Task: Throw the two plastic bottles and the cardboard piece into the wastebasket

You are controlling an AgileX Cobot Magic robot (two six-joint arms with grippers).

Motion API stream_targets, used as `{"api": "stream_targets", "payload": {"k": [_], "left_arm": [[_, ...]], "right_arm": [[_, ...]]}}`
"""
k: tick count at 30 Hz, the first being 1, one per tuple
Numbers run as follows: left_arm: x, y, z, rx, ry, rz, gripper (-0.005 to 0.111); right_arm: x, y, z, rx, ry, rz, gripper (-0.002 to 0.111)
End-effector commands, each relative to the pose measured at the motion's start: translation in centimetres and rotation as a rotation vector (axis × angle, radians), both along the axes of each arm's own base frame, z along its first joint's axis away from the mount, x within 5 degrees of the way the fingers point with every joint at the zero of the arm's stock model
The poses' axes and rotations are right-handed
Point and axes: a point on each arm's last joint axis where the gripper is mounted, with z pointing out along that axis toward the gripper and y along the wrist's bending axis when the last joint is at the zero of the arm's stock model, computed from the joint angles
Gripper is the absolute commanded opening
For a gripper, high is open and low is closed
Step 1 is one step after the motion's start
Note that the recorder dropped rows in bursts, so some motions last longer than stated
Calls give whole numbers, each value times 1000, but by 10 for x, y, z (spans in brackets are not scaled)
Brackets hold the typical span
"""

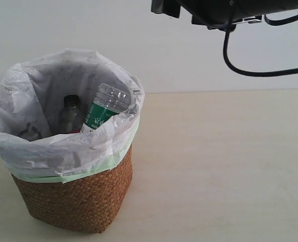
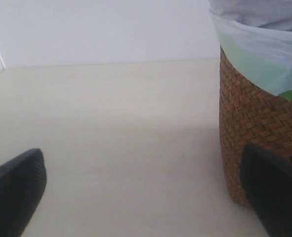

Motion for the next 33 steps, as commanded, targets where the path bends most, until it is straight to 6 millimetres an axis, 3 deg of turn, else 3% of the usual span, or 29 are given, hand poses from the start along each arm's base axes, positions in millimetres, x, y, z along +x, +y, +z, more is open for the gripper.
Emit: {"api": "stream_targets", "payload": {"k": [1, 9, 12, 17, 22, 33], "left_arm": [[0, 0, 2, -10, -15, -5, 108], [0, 0, 2, -10, -15, -5, 108], [0, 0, 2, -10, -15, -5, 108], [0, 0, 2, -10, -15, -5, 108], [0, 0, 2, -10, -15, -5, 108], [0, 0, 2, -10, -15, -5, 108]], "right_arm": [[5, -21, -8, -97, 63, -58, 66], [10, -36, -42, -222, 173, -102, 65], [8, -38, -59, -233, 197, -102, 49], [2, -40, -88, -245, 229, -97, 0], [-7, -43, -116, -217, 250, -96, 0], [-23, -48, -153, -155, 270, -96, 0]]}}
